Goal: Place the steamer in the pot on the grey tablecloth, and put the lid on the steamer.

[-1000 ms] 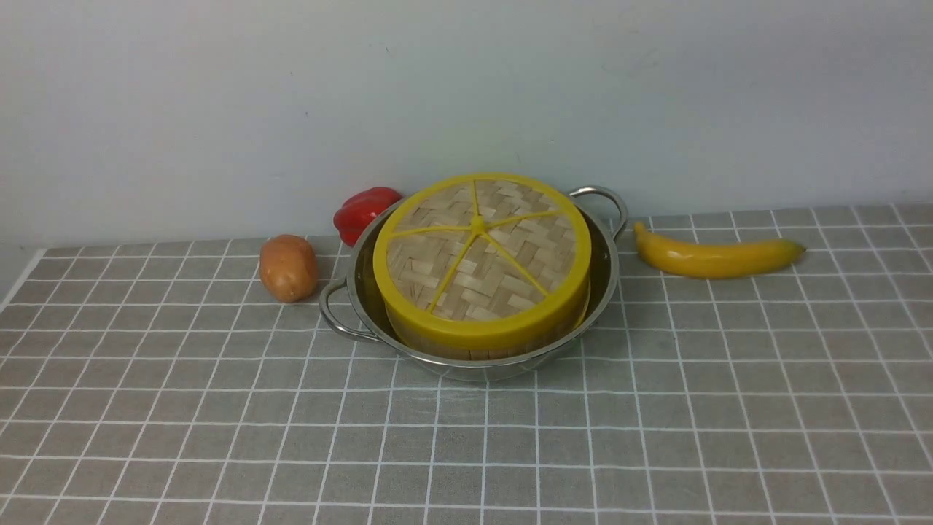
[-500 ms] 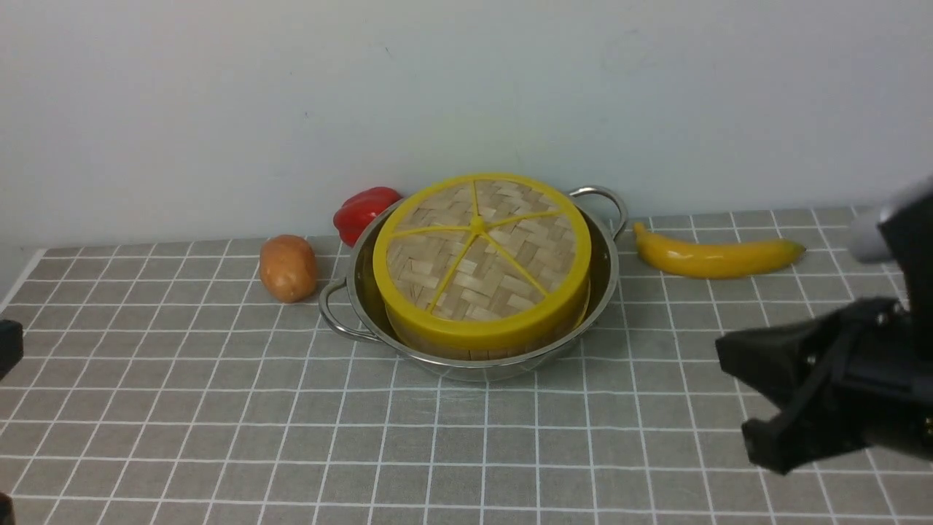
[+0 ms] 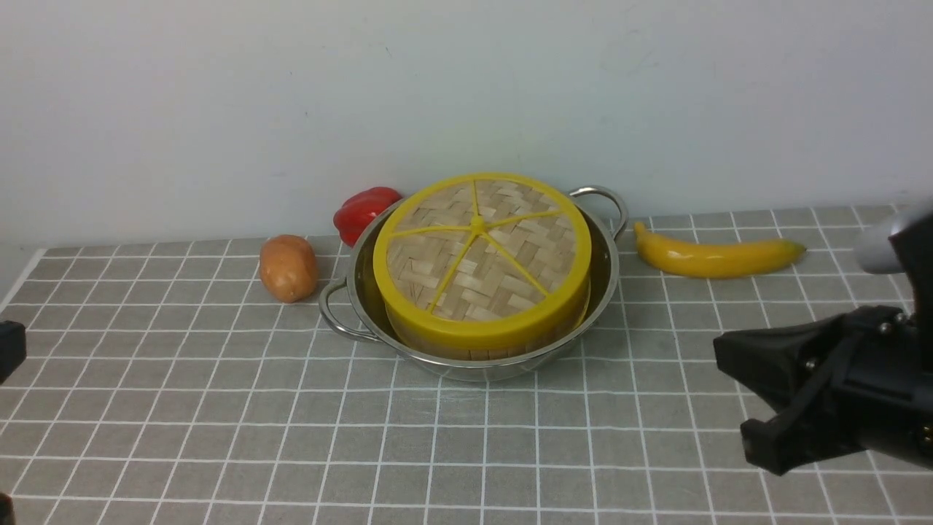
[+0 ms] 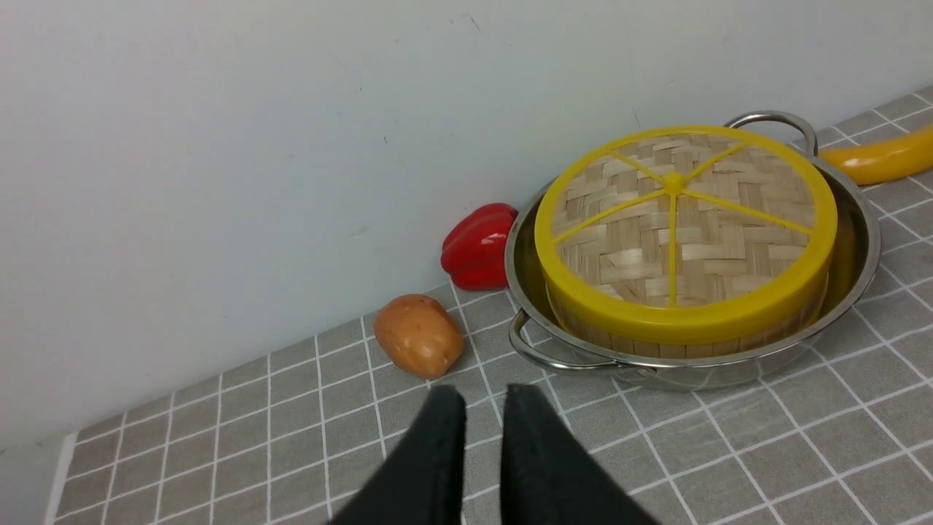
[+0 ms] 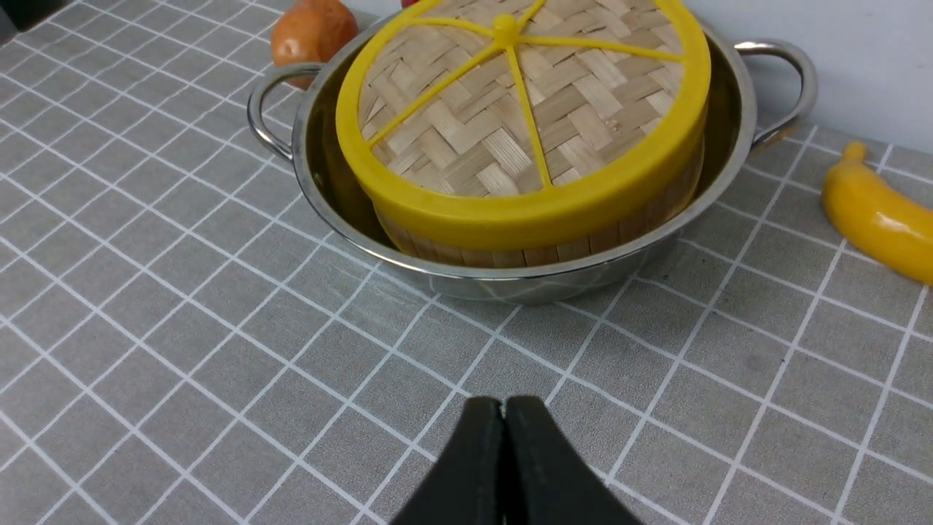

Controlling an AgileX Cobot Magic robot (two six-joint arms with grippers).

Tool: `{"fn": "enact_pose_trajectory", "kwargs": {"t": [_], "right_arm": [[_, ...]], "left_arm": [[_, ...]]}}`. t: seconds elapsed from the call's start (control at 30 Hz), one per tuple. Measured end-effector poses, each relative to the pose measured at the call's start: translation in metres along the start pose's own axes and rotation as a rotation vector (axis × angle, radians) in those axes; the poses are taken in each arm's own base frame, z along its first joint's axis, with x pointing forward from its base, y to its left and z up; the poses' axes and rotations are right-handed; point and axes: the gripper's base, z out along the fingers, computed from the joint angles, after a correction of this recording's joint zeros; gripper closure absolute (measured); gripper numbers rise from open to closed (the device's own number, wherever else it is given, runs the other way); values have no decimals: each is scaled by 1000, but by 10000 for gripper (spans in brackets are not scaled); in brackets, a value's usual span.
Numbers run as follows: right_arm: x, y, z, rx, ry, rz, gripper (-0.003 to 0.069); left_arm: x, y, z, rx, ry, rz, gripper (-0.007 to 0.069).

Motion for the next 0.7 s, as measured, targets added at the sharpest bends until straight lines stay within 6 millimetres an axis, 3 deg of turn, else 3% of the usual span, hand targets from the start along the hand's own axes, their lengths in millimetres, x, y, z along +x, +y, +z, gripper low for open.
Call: {"fn": "enact_pose_trajectory", "kwargs": {"t": [0.17,0.33,0.47,0.5,0.7], "right_arm": [[-5,-7,-9,36,-42,-71,624],[-2,-40,-53,215,-211,-54,598],[22,-53,-81,328,-308,-42,581],[41,-55,-91,371,-365,-37,572],[95,-60,-101,470,-468,12,545]], "left_arm": [[0,0,0,-1,-1,1,542],[0,0,0,-5,-2,6,538],[0,0,0,-5,-2,6,529],[0,0,0,-5,-2,6,529],[0,0,0,-5,-3,5,518]]}}
